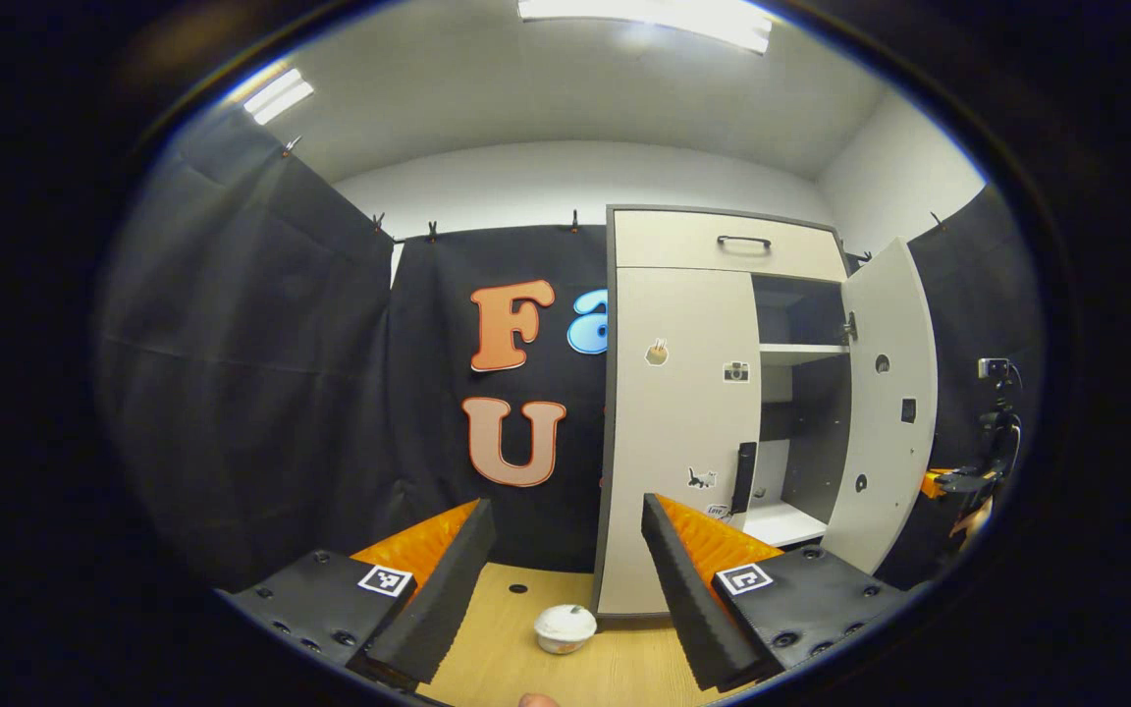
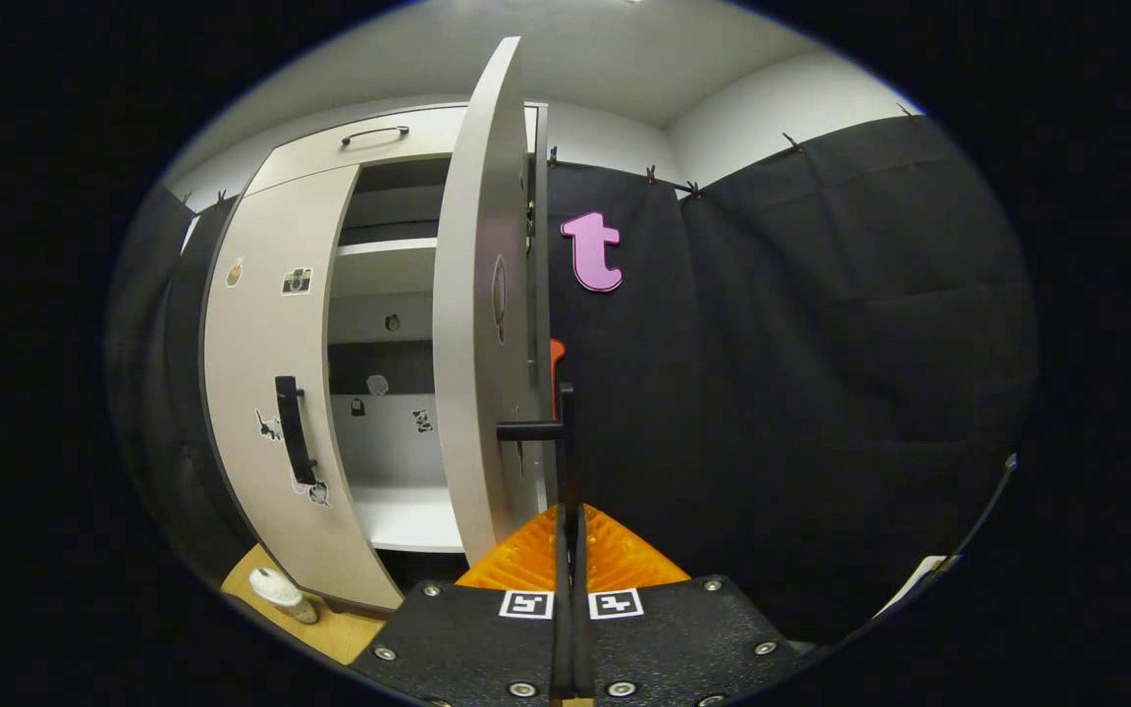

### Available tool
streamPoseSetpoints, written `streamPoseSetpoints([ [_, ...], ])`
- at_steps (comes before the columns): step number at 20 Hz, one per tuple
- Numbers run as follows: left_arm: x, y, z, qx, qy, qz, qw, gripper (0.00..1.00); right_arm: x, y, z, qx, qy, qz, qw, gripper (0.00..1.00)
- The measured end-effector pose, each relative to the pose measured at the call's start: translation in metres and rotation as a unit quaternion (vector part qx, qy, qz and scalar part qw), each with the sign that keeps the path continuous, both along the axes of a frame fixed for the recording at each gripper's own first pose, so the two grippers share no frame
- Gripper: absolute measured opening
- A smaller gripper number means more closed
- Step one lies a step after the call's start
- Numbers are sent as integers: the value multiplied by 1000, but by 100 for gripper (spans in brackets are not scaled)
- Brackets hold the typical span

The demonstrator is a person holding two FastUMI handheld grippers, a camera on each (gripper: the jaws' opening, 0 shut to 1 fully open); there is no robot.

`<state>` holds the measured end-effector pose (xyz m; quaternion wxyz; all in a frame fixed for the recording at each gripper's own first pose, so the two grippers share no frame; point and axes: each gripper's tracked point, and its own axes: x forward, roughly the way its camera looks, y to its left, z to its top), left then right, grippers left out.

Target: Open the right door of the double-door shoe cabinet with the right hand, and open the left door with the left hand.

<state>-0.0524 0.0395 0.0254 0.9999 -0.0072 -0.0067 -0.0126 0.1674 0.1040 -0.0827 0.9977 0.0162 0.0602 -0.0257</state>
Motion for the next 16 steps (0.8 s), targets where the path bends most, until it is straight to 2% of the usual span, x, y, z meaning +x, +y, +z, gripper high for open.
streamPoseSetpoints([
  [9,6,-41,-3,4,6,-3,1000,96,0,-2,0,4,2,47,999,0],
  [16,22,-78,-8,-9,12,-6,1000,96,5,-17,-1,1,10,62,998,0],
])
